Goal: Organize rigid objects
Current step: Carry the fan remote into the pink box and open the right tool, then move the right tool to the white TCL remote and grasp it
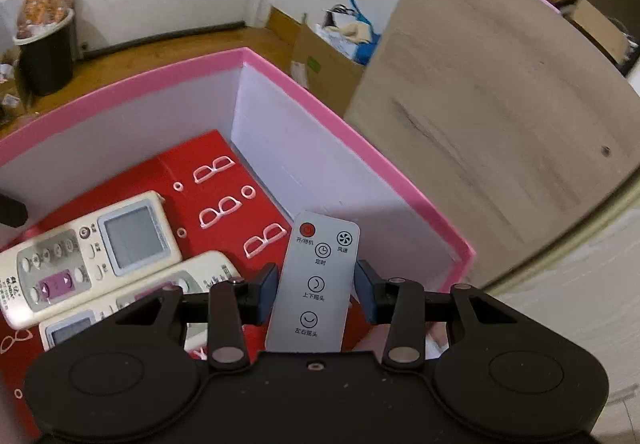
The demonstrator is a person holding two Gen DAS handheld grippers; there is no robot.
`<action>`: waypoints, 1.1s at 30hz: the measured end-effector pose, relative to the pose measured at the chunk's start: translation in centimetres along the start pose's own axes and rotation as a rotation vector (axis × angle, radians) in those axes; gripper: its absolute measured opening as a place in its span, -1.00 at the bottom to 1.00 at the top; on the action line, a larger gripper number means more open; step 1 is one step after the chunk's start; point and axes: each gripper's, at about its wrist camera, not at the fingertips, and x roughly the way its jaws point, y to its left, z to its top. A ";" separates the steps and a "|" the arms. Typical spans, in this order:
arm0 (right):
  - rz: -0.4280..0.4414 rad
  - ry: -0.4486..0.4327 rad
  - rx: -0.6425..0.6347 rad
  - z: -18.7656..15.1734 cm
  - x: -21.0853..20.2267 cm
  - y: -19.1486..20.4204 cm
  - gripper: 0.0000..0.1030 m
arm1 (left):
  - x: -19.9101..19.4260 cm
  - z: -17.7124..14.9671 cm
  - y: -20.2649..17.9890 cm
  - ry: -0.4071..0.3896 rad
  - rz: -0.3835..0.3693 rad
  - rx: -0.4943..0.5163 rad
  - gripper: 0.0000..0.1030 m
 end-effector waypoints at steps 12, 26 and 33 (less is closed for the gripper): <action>-0.096 0.021 0.119 0.2 -5.1 -1.0 0.02 | 0.1 0.2 0.3 0.001 -0.005 -0.012 -0.88; 0.025 0.026 0.322 -10.8 -18.2 -3.2 0.14 | -0.1 -0.1 0.9 -0.003 -0.024 -0.032 -0.88; 0.035 0.045 0.485 -16.9 -19.7 -5.3 0.27 | -0.2 0.1 1.3 0.001 -0.041 -0.063 -0.88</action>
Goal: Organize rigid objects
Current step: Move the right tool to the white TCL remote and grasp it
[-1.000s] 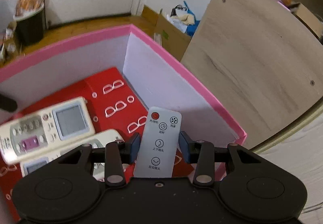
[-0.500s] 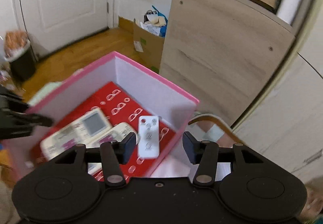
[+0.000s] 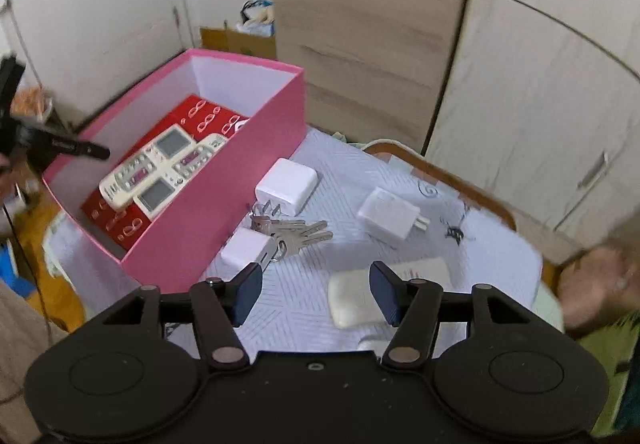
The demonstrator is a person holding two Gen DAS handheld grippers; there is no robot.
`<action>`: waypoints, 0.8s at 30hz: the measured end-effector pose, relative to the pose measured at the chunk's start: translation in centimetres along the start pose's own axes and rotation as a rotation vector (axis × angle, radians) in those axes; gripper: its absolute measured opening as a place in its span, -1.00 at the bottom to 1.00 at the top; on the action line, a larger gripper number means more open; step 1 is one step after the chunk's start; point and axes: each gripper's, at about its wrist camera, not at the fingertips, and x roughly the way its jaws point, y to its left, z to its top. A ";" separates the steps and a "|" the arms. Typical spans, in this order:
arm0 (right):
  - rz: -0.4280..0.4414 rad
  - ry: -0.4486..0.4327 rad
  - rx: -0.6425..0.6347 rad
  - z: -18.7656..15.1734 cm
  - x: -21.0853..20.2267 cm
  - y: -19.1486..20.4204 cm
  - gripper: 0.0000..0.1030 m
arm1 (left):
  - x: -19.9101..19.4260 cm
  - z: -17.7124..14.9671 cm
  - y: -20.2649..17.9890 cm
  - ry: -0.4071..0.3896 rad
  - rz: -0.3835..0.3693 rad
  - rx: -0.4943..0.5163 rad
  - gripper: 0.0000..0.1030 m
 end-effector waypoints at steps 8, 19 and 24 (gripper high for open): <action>-0.062 0.125 -0.016 -3.0 3.3 -0.7 0.32 | 0.1 -0.2 -0.4 -0.011 0.013 0.013 -0.88; -0.132 0.281 -0.005 -6.4 6.6 -2.5 0.35 | 0.0 -0.4 -0.6 -0.013 0.017 0.018 -0.88; -0.100 0.302 0.041 -6.7 7.9 -3.9 0.39 | 0.0 -0.4 -0.7 -0.014 0.021 0.017 -0.88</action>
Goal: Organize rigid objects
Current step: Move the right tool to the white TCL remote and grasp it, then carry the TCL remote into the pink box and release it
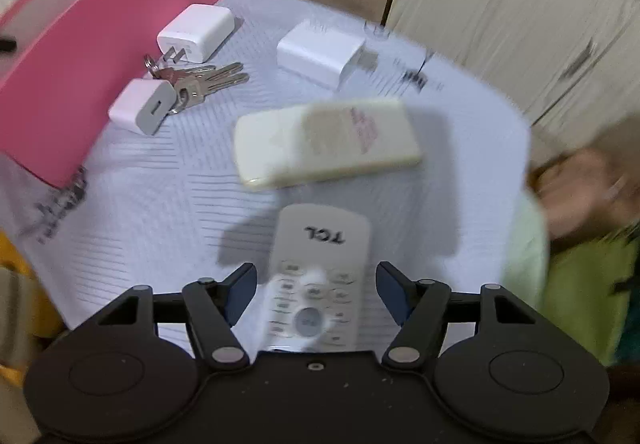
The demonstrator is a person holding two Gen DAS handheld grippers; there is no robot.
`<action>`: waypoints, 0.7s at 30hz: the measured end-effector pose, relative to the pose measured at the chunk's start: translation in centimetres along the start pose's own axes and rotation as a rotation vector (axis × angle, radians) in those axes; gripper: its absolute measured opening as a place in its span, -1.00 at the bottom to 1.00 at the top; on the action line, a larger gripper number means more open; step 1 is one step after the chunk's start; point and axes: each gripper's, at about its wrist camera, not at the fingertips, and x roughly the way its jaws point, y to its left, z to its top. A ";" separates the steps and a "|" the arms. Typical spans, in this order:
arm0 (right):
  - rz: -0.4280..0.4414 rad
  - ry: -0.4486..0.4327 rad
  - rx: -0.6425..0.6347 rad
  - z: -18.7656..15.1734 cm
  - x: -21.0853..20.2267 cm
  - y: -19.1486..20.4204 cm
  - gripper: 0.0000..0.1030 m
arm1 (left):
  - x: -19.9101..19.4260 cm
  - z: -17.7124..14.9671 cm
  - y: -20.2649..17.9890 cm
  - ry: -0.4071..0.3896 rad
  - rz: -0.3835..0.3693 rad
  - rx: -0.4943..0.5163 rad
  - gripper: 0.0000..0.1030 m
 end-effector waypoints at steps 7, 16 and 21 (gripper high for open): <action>0.011 -0.059 0.001 -0.3 -0.1 -0.1 0.18 | -0.1 -0.1 0.1 -0.001 0.004 -0.004 -0.88; 0.023 -0.205 -0.078 0.3 -3.5 2.1 0.18 | -0.2 -0.4 -0.5 -0.007 0.020 0.019 -0.88; 0.055 -0.250 -0.093 0.8 -5.0 3.6 0.18 | -0.3 -0.4 -0.9 -0.008 0.036 0.037 -0.88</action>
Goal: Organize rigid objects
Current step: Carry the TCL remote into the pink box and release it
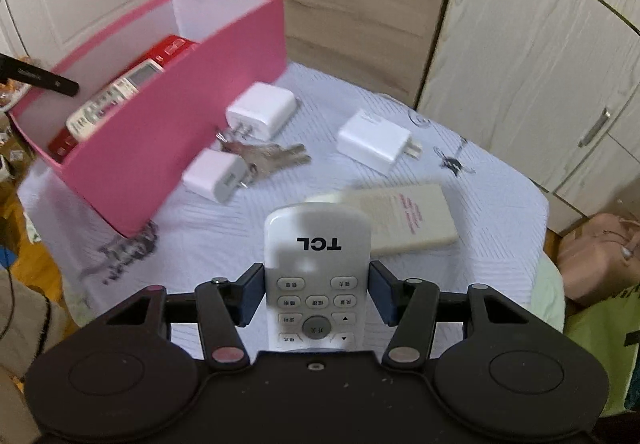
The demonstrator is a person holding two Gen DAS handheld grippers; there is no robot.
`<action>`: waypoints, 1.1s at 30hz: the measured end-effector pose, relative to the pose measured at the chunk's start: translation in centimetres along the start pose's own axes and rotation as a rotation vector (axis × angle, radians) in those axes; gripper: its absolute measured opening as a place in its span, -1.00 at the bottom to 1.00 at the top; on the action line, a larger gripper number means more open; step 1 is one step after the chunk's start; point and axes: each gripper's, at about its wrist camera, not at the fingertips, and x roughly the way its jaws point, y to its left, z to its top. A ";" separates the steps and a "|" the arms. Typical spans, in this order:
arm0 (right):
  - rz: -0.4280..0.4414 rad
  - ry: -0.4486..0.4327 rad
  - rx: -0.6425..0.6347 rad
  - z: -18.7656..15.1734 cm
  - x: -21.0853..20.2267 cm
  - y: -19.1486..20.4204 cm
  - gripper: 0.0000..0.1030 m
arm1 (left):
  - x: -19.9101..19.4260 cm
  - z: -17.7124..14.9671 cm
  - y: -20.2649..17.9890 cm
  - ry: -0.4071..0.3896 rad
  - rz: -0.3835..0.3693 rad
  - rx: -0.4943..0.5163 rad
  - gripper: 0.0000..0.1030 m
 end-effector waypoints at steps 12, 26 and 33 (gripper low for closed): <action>0.221 -0.229 -0.047 2.7 -6.3 4.0 0.18 | -0.1 0.3 0.1 0.004 -0.005 -0.011 -0.88; 0.314 -0.234 -0.036 13.0 -6.0 10.9 0.18 | -0.3 0.3 0.3 0.009 0.006 -0.037 -0.88; 0.260 -0.060 -0.040 13.0 -0.6 12.5 0.18 | -0.6 0.5 0.2 0.003 0.003 -0.029 -0.88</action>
